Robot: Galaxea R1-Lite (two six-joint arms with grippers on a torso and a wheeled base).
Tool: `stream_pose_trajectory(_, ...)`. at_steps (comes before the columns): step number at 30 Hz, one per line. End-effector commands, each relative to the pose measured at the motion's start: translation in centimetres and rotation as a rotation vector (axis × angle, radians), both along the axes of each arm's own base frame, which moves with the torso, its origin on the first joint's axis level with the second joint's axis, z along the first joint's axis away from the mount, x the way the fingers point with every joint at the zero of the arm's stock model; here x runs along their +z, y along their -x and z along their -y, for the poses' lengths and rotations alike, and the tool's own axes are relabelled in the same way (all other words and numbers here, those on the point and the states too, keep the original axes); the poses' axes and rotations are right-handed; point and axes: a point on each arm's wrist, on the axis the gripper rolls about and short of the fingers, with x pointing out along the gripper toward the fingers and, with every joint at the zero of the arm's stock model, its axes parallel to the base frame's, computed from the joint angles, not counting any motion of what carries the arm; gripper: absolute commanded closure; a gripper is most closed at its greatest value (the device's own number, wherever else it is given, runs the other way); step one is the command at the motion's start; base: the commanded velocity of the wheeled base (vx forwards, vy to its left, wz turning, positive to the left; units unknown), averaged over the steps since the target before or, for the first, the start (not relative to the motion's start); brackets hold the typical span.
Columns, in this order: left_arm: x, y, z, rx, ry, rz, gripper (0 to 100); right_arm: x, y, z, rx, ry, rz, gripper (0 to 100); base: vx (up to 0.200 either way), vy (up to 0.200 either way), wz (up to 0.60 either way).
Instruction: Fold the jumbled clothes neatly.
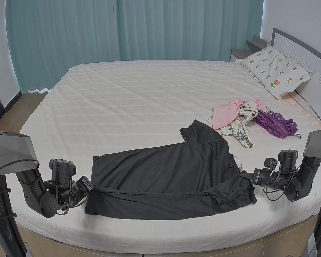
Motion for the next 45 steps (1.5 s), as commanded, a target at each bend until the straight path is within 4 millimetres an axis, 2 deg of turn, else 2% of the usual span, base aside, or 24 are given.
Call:
stream_pose_trajectory(1,-0.9,-0.3,-0.2,0.010,-0.004,-0.024,100,0.9,-0.5,0.2,-0.014,-0.007,0.045,100,0.000,0.000,0.00)
stream_pose_trajectory(6,-1.8,-0.8,-0.6,0.025,-0.006,-0.042,100,1.0,-0.9,0.3,-0.032,-0.021,0.049,100,0.000,0.000,0.00)
stream_pose_trajectory(19,-3.3,-1.8,-0.7,0.033,-0.007,-0.064,100,-0.7,-2.3,0.0,-0.030,-0.027,0.032,100,0.000,0.000,0.00)
stream_pose_trajectory(25,-3.5,-2.0,-0.6,0.033,-0.007,-0.064,100,-1.7,-3.0,0.0,-0.045,-0.019,0.022,100,0.000,0.000,0.00)
stream_pose_trajectory(30,-3.2,-2.4,-0.6,0.041,0.005,-0.048,100,-2.2,-2.8,0.0,-0.045,-0.019,0.006,100,0.000,0.000,0.00)
stream_pose_trajectory(31,-3.1,-2.6,-0.6,0.054,0.018,-0.039,100,-2.2,-2.8,0.0,-0.043,-0.021,0.003,0,0.000,0.000,0.00)
stream_pose_trajectory(32,-3.0,-2.6,-0.6,0.059,0.022,-0.035,0,-2.2,-2.8,0.0,-0.043,-0.021,0.005,0,0.000,0.000,0.00)
stream_pose_trajectory(40,-2.9,-2.5,-0.7,0.080,0.040,-0.036,0,-0.5,-2.7,-0.1,-0.081,-0.088,0.019,0,0.000,0.000,0.00)
stream_pose_trajectory(41,-2.1,-2.3,-1.6,0.107,0.046,-0.019,0,0.7,-1.9,-0.1,-0.104,-0.122,0.025,0,0.000,0.000,0.00)
stream_pose_trajectory(44,-0.4,-1.4,-2.5,0.112,0.068,0.008,0,1.7,-0.9,-0.6,-0.140,-0.130,0.015,0,0.000,0.000,0.00)
stream_pose_trajectory(45,-0.4,-1.4,-2.5,0.112,0.068,0.008,0,1.8,-0.9,-0.7,-0.143,-0.131,0.017,0,0.000,0.000,0.00)
